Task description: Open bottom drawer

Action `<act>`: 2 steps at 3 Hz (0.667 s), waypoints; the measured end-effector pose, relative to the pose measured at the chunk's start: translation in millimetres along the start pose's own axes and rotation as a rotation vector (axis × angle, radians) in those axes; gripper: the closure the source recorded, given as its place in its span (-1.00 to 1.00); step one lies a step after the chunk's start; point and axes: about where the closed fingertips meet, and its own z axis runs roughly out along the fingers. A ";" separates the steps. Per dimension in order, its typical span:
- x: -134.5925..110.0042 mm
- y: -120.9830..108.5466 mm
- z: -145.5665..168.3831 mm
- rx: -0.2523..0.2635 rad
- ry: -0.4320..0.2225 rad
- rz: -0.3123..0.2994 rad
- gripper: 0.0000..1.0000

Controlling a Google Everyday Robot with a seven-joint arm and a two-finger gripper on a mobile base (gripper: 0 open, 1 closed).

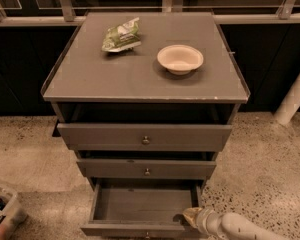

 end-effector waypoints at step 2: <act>0.0 0.1 0.1 0.000 0.000 0.000 -0.76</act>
Offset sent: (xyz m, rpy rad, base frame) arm 0.0000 0.0000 0.0000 0.0000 0.0000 0.0000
